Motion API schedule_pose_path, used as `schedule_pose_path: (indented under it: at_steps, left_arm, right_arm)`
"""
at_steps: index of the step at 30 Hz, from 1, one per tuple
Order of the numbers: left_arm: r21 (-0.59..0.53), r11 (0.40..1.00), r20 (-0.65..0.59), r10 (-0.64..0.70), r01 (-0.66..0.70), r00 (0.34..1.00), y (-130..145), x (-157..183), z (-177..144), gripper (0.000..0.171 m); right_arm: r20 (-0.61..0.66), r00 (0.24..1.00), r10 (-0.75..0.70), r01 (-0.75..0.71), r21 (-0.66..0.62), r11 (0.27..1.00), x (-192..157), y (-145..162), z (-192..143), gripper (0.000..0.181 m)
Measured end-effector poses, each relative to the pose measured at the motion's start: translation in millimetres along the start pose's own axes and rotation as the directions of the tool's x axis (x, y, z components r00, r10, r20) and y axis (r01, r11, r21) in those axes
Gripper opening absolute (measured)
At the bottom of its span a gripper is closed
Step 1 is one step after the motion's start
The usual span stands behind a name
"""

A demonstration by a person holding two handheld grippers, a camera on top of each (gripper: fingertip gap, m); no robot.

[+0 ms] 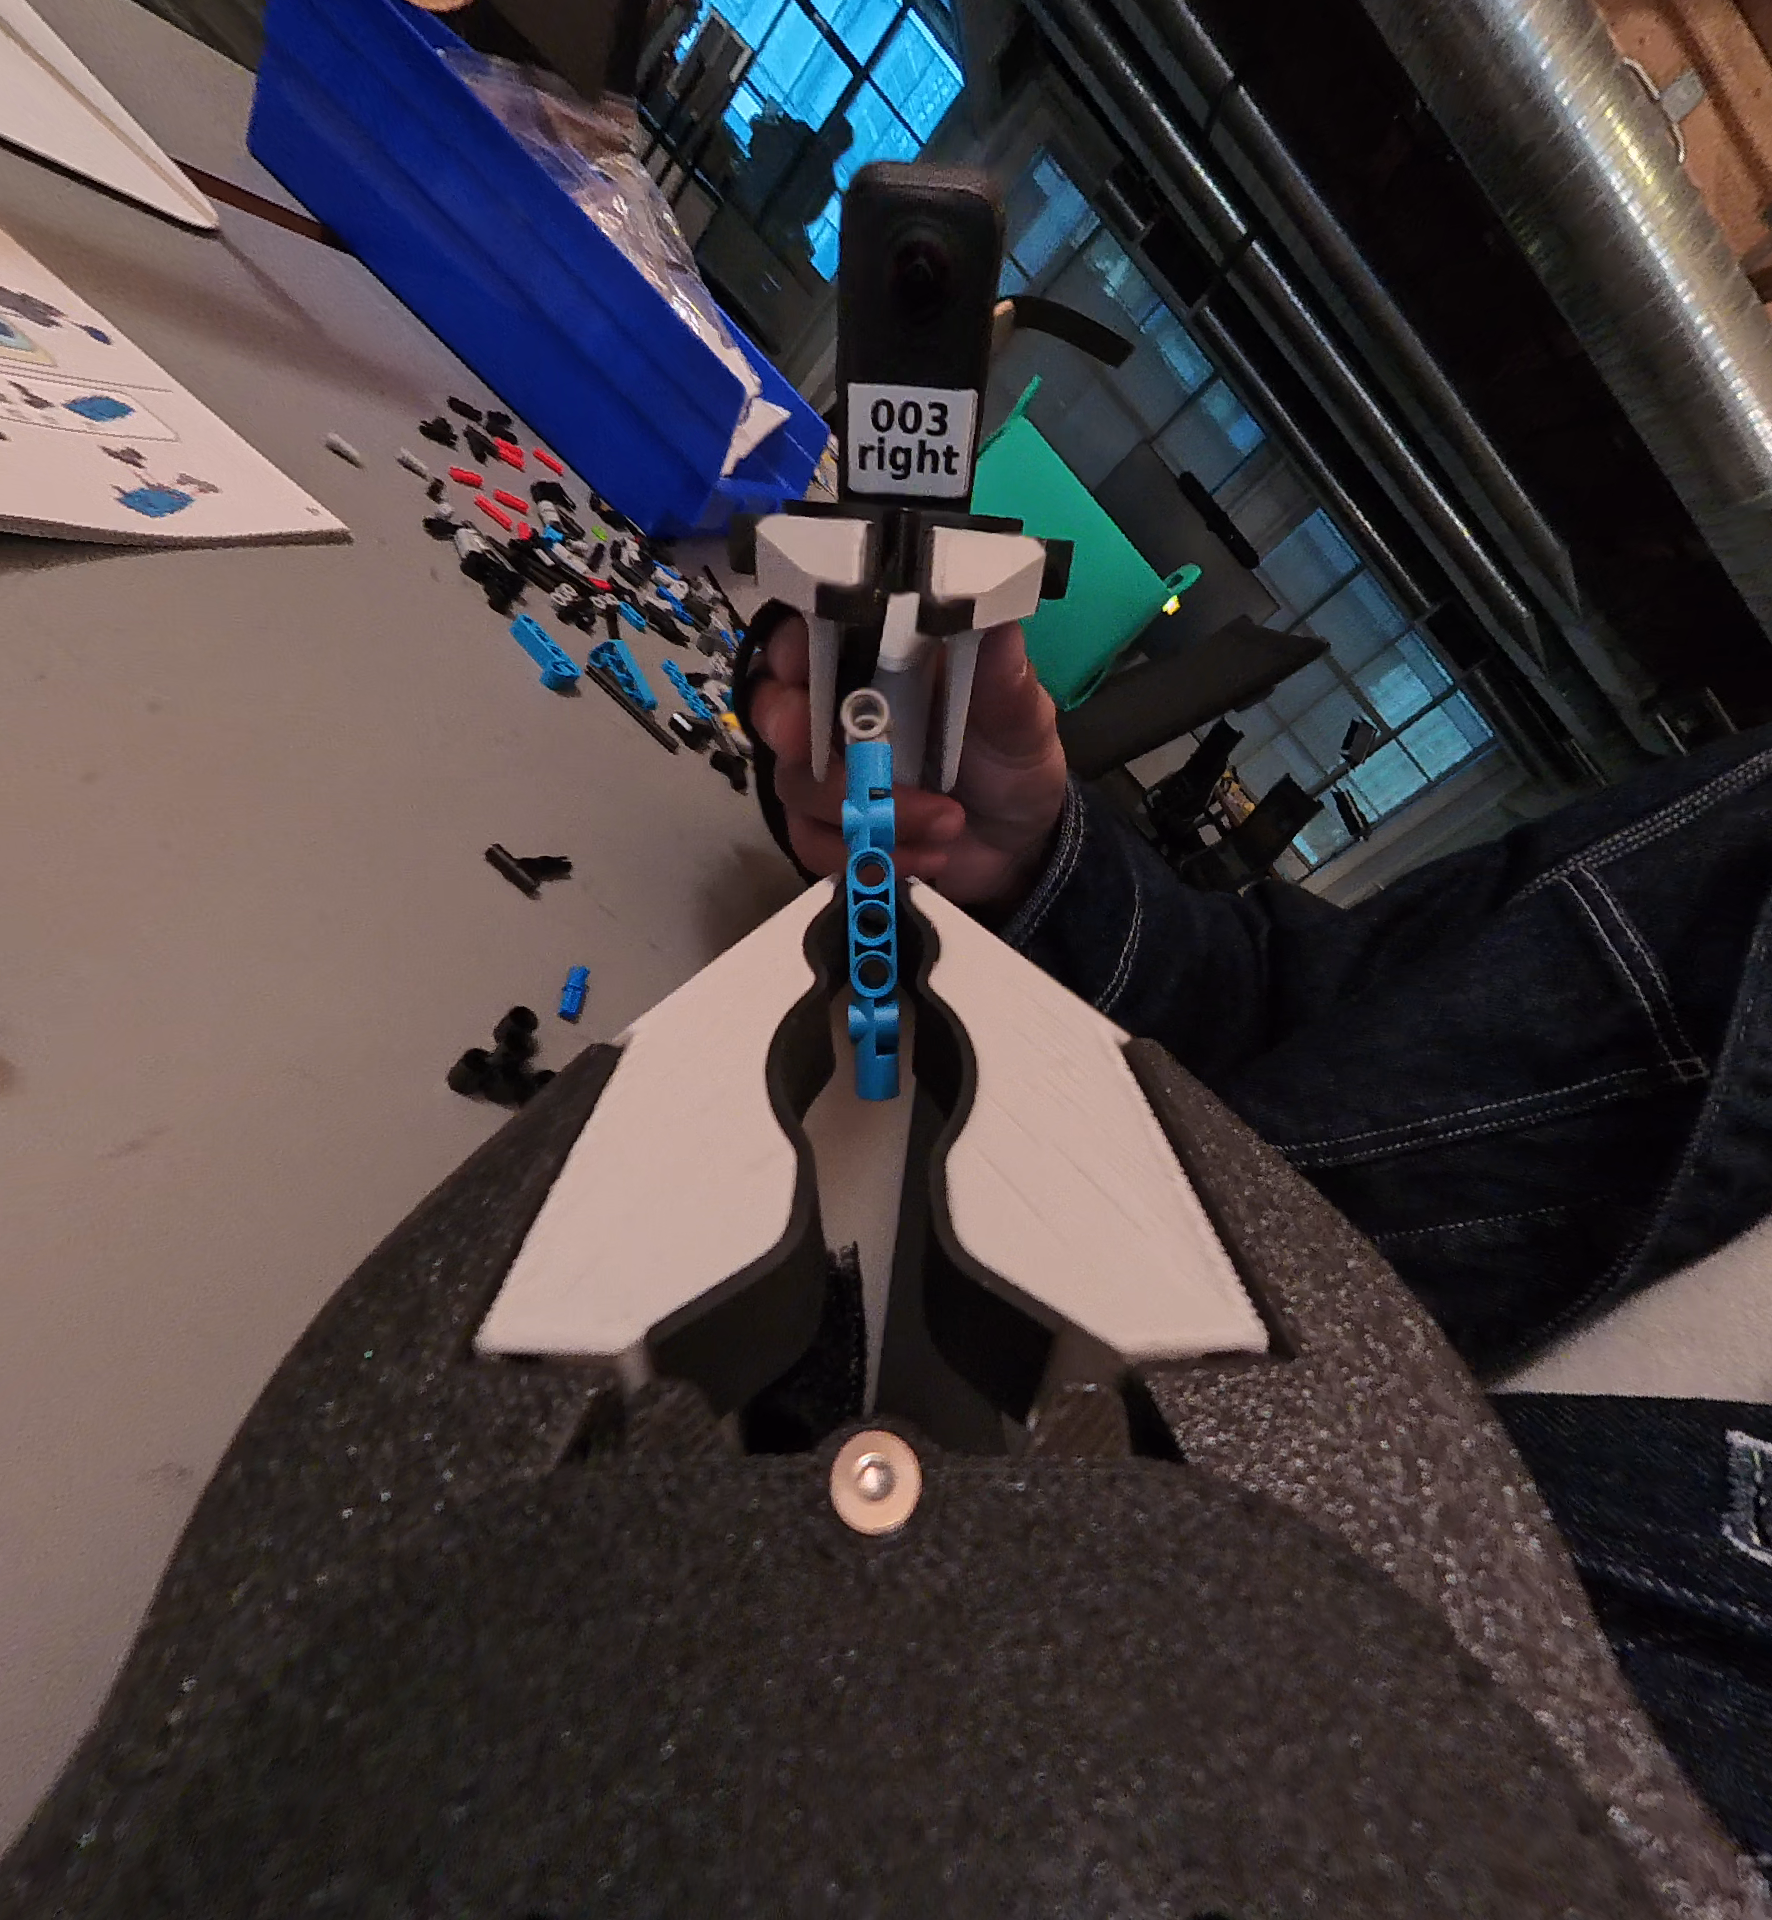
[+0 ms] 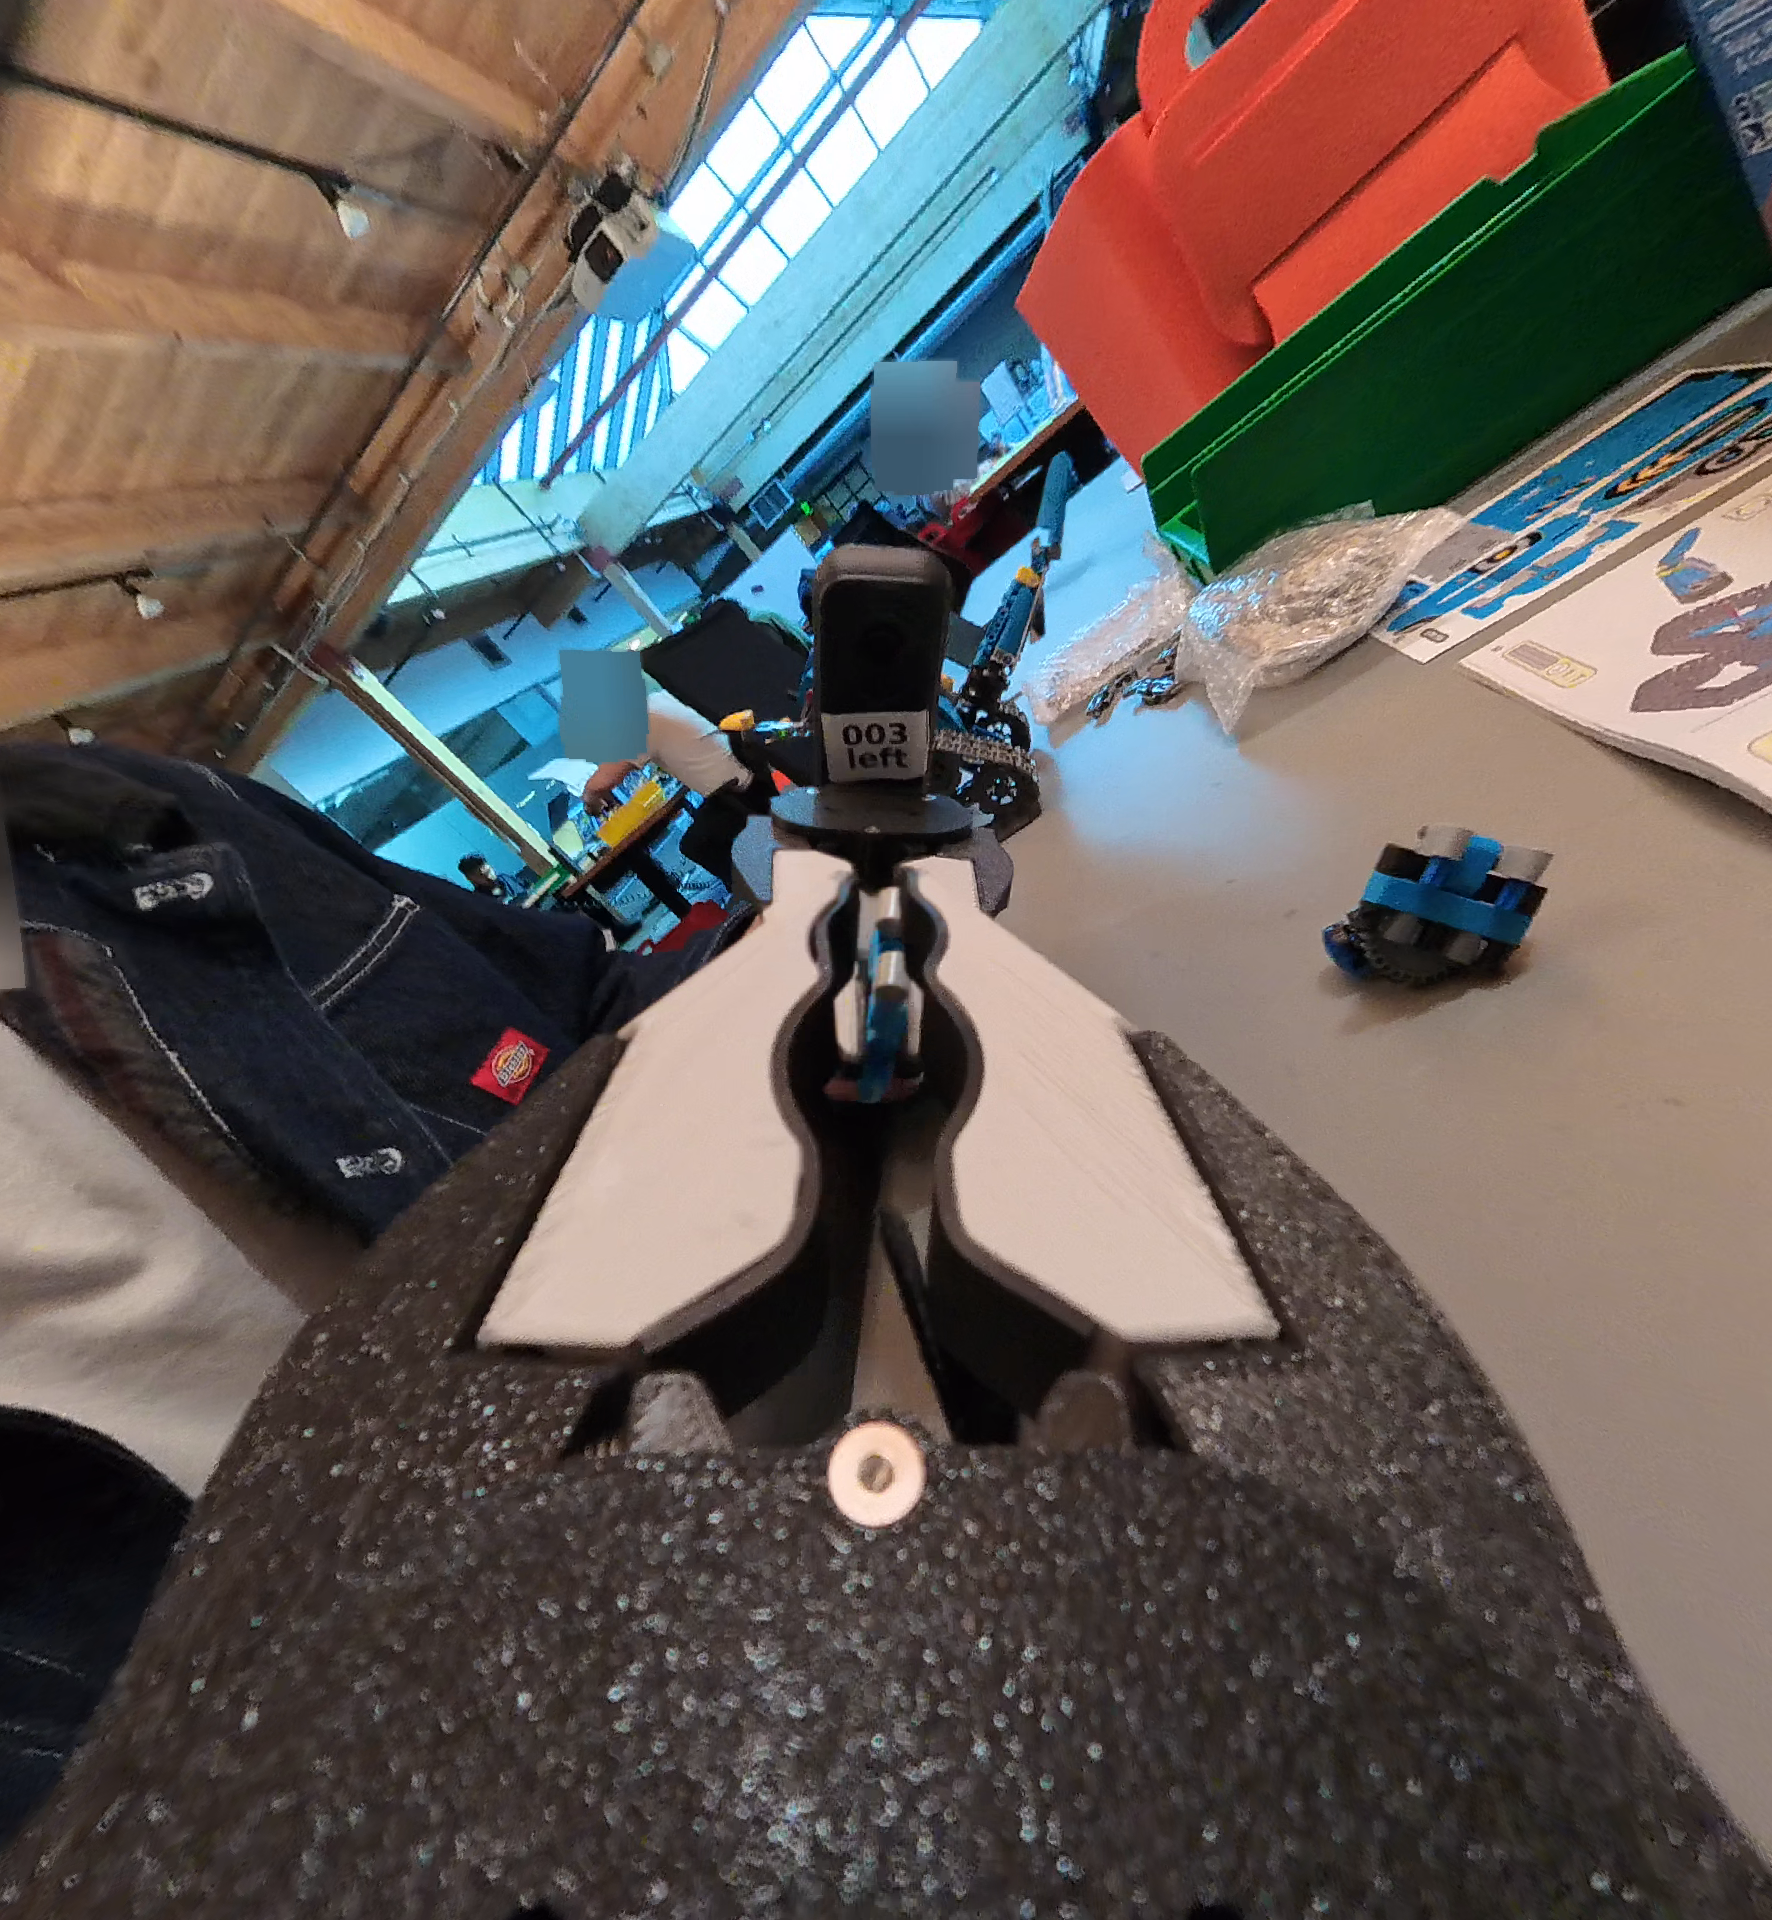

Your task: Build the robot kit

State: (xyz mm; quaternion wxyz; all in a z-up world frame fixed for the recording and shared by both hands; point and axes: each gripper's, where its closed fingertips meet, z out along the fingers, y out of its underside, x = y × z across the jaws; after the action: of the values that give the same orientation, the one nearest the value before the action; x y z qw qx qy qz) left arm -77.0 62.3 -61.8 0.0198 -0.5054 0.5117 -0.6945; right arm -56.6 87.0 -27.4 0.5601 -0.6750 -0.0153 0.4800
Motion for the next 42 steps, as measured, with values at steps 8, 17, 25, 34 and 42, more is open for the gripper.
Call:
schedule_pose_path:
  at_steps: [8,17,25,34,42]
  left_arm:
    - [0.081,0.996,0.166,-0.058,0.045,0.984,-11.7,-35.1,-15.7,0.007]
    - [0.020,0.990,0.423,0.117,-0.139,0.899,-14.8,-60.2,-28.7,0.007]
    - [-0.072,0.973,0.441,0.229,-0.220,0.868,-7.3,-57.8,-22.2,0.007]
    - [-0.112,0.975,0.504,0.224,-0.194,0.834,-2.8,-71.6,-28.0,0.007]
    - [-0.297,0.903,0.570,0.429,-0.311,0.701,8.0,-79.5,-28.2,0.007]
  right_arm:
    - [-0.290,0.952,-0.093,0.066,-0.101,0.993,43.5,6.3,-19.3,0.013]
    - [-0.457,0.736,-0.499,0.127,-0.631,0.766,90.5,64.5,-74.6,0.012]
    - [-0.464,0.677,-0.571,0.070,-0.731,0.678,97.2,81.9,-76.2,0.012]
    - [-0.465,0.664,-0.586,-0.045,-0.807,0.588,97.8,75.3,-86.3,0.010]
    - [-0.410,0.727,-0.551,-0.212,-0.897,0.388,104.6,79.3,-88.1,0.023]
